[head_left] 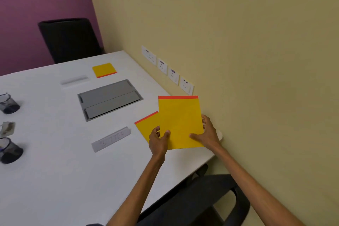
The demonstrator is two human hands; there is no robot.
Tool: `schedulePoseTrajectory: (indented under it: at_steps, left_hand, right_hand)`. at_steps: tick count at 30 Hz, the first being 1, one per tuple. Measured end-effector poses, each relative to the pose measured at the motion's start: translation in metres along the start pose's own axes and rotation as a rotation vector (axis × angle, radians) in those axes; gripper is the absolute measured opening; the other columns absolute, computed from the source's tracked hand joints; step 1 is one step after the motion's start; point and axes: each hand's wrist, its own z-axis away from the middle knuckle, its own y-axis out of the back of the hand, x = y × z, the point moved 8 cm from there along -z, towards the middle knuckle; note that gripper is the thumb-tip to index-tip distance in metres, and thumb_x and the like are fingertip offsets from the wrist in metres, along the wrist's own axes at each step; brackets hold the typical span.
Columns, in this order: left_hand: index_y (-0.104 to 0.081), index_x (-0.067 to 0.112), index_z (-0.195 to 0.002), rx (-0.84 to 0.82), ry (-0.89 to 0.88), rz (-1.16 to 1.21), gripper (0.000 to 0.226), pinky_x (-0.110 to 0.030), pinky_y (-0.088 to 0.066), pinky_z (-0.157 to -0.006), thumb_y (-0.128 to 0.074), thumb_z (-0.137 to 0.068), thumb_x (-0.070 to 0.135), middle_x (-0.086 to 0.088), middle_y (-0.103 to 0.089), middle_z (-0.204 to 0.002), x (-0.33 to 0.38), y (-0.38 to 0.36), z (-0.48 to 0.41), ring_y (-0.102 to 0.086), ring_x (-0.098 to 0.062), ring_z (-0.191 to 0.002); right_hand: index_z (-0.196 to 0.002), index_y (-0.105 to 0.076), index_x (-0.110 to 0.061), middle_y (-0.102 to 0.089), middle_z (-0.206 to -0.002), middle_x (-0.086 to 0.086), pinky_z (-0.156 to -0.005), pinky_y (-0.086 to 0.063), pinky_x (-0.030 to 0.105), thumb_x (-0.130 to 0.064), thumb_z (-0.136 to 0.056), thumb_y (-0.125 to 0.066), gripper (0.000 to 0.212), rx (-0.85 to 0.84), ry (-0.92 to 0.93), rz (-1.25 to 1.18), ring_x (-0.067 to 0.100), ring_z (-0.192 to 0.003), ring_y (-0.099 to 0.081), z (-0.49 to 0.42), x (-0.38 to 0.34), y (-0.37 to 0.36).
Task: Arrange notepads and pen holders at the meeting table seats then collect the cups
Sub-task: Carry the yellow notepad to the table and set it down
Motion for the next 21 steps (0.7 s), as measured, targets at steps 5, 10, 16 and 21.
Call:
schedulePoseTrajectory:
  at_steps: [5,10,16,21]
  left_hand:
    - [-0.044,0.010,-0.141,0.101,0.057,0.019,0.057,-0.054,-0.042,-0.107,-0.066,-0.092,0.027,-0.013,-0.048,-0.144,-0.011,0.006,-0.041,-0.049,-0.032,-0.129]
    - [-0.046,0.007,-0.140,0.192,0.087,-0.021,0.058,-0.050,-0.044,-0.105,-0.069,-0.089,0.025,-0.014,-0.050,-0.142,-0.017,-0.010,-0.080,-0.051,-0.033,-0.127]
    - [-0.052,0.001,-0.130,0.219,0.163,-0.142,0.058,-0.044,-0.047,-0.096,-0.077,-0.082,0.022,-0.016,-0.057,-0.128,-0.048,-0.053,-0.117,-0.054,-0.030,-0.117]
    - [-0.059,-0.001,-0.123,0.197,0.187,-0.261,0.047,-0.044,-0.051,-0.092,-0.076,-0.082,0.015,-0.016,-0.062,-0.121,-0.077,-0.096,-0.144,-0.059,-0.030,-0.109]
  right_hand:
    - [-0.155,-0.001,-0.024,-0.021,-0.156,0.007,-0.111,-0.036,0.051,-0.032,-0.060,-0.092,0.132,-0.227,0.109,0.201,0.029,-0.142,-0.027,-0.055,-0.006,-0.041]
    - [-0.155,-0.013,-0.023,-0.018,-0.155,0.010,-0.111,-0.035,0.045,-0.029,-0.061,-0.092,0.123,-0.387,0.115,0.313,0.031,-0.143,-0.025,-0.125,0.009,-0.064]
    - [-0.149,-0.035,-0.019,-0.031,-0.149,0.012,-0.105,-0.040,0.036,-0.017,-0.066,-0.089,0.100,-0.439,0.074,0.336,0.030,-0.136,-0.038,-0.204,0.047,-0.071]
    - [-0.146,-0.042,-0.016,-0.036,-0.148,0.014,-0.103,-0.042,0.034,-0.011,-0.069,-0.086,0.088,-0.427,0.027,0.405,0.030,-0.135,-0.041,-0.241,0.093,-0.068]
